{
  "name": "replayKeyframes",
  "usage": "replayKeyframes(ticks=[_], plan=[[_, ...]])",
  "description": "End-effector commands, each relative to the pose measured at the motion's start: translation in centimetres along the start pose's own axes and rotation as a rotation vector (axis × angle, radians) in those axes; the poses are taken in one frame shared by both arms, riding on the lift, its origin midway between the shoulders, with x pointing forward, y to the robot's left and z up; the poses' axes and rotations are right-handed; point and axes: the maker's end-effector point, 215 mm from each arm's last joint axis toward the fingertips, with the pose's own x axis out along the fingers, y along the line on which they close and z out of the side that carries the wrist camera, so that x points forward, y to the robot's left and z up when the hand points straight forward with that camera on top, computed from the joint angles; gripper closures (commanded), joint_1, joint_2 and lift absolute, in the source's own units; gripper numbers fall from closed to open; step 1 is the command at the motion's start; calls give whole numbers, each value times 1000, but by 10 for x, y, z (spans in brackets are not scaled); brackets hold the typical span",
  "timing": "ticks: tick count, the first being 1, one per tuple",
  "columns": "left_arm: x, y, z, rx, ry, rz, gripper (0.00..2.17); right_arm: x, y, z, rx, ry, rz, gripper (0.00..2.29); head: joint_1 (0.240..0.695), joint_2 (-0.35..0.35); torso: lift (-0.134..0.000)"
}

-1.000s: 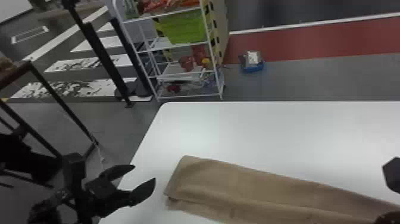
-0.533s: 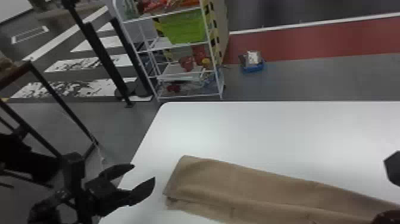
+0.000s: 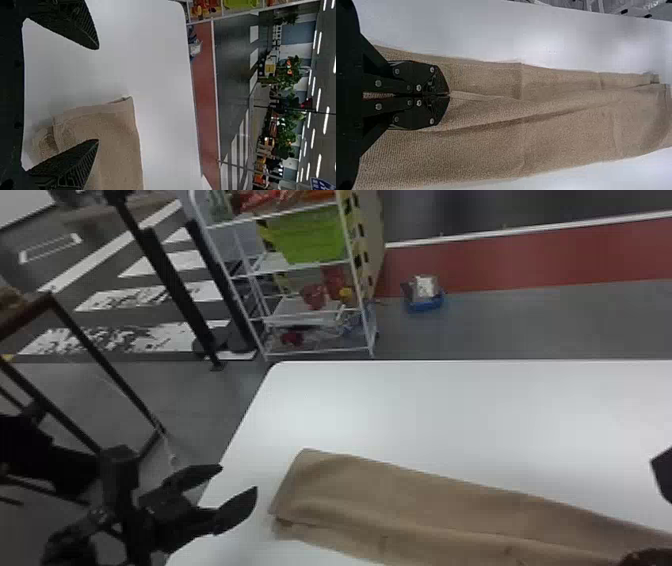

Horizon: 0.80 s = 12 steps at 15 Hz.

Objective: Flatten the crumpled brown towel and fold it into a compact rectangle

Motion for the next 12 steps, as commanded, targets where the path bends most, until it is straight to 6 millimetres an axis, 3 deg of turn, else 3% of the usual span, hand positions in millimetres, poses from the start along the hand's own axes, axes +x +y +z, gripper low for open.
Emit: replayKeyframes(ticks=[1,5,12], plan=[[-2,1,0,-2,-1,1,46,-8,18,4,-45,-5,17,1112,695,350,-124],[-1,1,2,1,-4,2,46,-8,44,-8,-92,22,52,1112,695,350,-124],[0,0,2,0,-4,-1,46,1,43,-11,-99,34,45,1099,695,350,-124]])
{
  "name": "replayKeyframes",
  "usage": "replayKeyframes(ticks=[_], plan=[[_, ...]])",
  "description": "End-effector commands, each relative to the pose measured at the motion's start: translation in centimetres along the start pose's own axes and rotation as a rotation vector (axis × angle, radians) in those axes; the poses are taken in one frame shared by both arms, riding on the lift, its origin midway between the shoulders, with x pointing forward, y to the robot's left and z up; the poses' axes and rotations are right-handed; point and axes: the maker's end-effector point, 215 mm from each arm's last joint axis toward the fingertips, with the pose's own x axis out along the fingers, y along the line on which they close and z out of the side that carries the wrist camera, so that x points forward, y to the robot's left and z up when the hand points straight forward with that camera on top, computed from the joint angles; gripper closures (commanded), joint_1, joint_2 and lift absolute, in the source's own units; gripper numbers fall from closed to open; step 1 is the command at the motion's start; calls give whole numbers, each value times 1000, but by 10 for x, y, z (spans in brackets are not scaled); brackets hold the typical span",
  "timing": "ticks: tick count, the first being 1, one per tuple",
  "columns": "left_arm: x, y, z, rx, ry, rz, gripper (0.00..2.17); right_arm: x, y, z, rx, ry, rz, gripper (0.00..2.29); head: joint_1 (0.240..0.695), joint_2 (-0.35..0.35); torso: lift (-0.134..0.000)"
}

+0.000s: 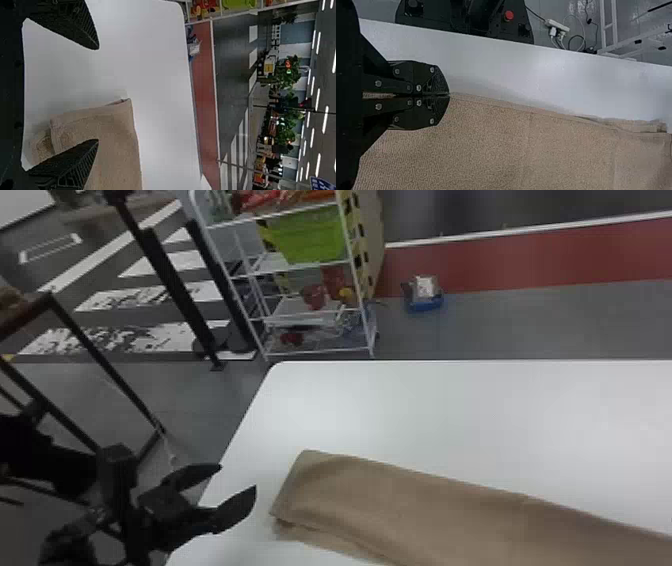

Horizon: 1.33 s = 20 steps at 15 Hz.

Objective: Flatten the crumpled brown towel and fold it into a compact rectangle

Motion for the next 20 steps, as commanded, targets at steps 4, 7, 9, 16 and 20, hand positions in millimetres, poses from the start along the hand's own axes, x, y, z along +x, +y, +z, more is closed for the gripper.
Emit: replayKeyframes(ticks=[4,7,9,16,20], plan=[[-1,0,0,-3,-2,1,46,9,-2,1,3,-4,10,775,695,350,-124],[-1,0,0,-2,-1,2,46,13,2,4,5,-13,24,660,695,350,-124],[0,0,-1,-2,0,1,46,2,-5,14,21,-68,15,660,695,350,-124],[-1,2,-2,-7,-1,3,46,-42,-10,-9,-108,-62,-56,768,695,350,-124],[2,4,-4,-13,-4,2,46,-64,4,-55,-98,19,-61,768,695,343,-124]])
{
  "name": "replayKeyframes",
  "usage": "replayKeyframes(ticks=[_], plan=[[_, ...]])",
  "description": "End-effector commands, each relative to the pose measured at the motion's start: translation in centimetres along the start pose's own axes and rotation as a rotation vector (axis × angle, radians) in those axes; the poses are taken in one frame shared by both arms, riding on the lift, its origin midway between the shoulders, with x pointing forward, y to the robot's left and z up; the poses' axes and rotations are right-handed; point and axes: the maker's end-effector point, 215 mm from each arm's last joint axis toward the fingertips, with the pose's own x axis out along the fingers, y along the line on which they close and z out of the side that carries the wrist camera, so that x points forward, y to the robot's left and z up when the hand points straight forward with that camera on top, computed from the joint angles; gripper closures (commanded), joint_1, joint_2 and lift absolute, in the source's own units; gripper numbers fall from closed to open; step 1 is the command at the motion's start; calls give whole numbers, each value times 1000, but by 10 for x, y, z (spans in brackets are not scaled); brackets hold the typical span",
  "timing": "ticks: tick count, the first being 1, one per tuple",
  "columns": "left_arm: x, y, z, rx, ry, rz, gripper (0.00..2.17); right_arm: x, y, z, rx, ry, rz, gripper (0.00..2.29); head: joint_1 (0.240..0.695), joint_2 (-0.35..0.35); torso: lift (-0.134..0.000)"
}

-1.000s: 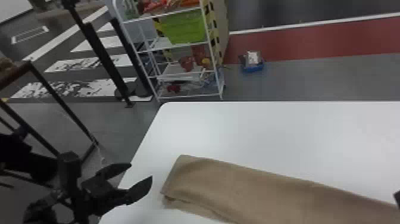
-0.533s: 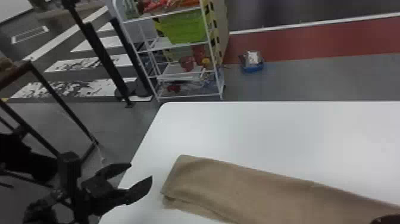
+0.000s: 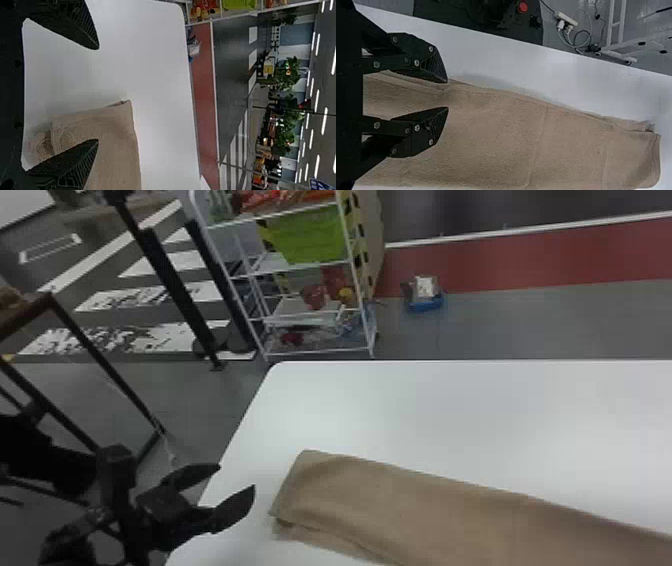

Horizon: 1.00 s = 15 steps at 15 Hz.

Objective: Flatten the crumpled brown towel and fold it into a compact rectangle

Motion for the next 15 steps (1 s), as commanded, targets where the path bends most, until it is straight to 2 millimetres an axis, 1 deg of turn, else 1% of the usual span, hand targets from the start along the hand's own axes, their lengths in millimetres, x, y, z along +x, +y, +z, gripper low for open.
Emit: replayKeyframes(ticks=[1,2,3,4,7,8,10,11,12,13,14,15], plan=[[3,0,-2,-3,-4,-3,46,-11,9,-21,2,43,12,768,695,311,-124],[3,0,-1,-4,-5,-3,46,-13,10,-28,-1,54,8,772,695,296,-124],[3,0,-3,-5,-3,-3,46,-13,9,-35,7,65,5,903,695,285,-124],[3,0,-2,-5,-4,-5,46,-13,8,-40,15,69,4,937,695,273,-124],[-2,4,-5,-8,-4,-2,46,-14,7,-65,50,118,-1,937,695,235,-124],[-3,6,-6,-6,-6,2,46,-18,11,-75,65,129,-2,934,695,227,-124],[-2,7,-5,4,-17,-2,46,-25,18,-86,80,132,-6,927,695,211,-124],[0,7,-3,3,-24,-4,46,-32,18,-88,91,113,-25,927,695,192,-124],[3,8,0,8,-32,-6,46,-45,12,-89,127,77,-64,927,695,181,-124],[6,6,3,7,-38,-11,46,-62,1,-93,193,16,-128,927,695,173,-124],[8,5,7,10,-44,-16,46,-76,-3,-102,255,-14,-165,927,695,163,-124],[11,3,11,14,-48,-22,46,-91,-2,-115,318,-40,-199,913,695,147,-124]])
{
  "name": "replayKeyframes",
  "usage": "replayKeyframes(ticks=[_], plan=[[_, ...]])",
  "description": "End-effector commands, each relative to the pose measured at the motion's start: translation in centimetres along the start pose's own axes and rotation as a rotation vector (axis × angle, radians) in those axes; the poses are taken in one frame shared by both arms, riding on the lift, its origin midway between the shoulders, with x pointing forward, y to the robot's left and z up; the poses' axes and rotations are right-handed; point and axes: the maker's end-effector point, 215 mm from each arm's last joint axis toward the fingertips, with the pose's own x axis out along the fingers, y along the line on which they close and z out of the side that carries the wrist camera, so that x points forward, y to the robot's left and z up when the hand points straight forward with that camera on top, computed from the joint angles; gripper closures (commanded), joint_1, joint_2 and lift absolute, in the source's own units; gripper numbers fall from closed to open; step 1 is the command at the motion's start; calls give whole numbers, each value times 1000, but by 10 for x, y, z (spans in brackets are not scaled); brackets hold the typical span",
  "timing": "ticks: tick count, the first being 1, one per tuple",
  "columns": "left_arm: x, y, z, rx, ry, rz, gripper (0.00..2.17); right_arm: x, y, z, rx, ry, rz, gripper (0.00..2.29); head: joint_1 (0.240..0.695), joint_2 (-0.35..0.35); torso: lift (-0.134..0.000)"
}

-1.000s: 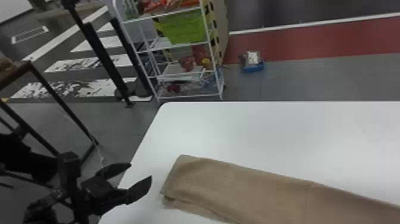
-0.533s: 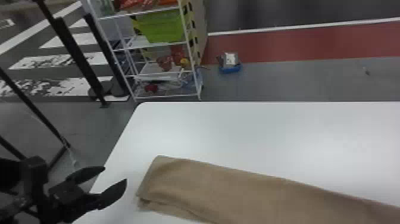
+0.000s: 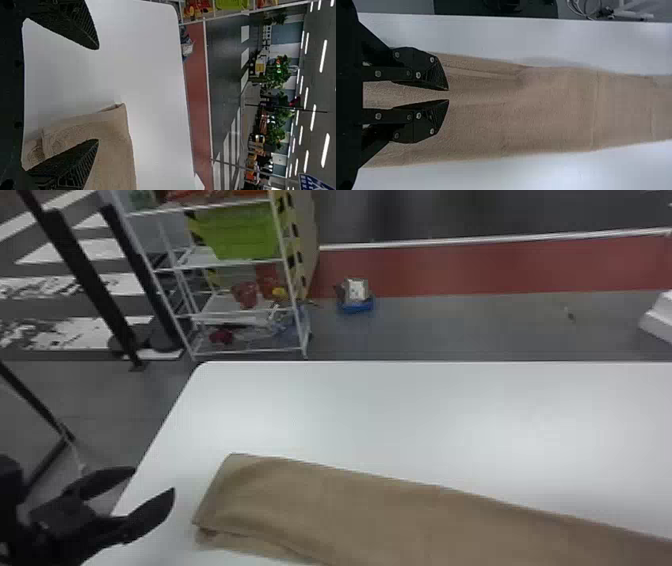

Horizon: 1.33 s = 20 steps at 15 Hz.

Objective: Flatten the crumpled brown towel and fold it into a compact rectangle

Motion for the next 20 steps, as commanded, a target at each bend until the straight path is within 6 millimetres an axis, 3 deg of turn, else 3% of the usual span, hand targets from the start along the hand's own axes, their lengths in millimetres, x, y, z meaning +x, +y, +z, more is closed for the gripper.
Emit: replayKeyframes(ticks=[1,3,4,7,9,20], plan=[[5,-5,9,8,-13,-15,46,-31,-10,-29,163,-65,-68,863,695,125,-124],[6,-7,13,10,-26,-29,46,-35,0,-61,329,-91,-75,859,695,39,-124],[7,-7,13,1,-32,-34,46,-27,12,-68,359,-100,-61,859,695,8,-124],[10,-8,13,-6,-44,-45,46,6,43,-63,363,-76,15,859,695,-32,-124],[6,-9,15,-8,-54,-56,46,13,53,-61,342,-8,30,863,695,-7,-124],[-3,0,6,-32,-54,-48,46,45,50,-43,385,39,63,866,695,75,-124]])
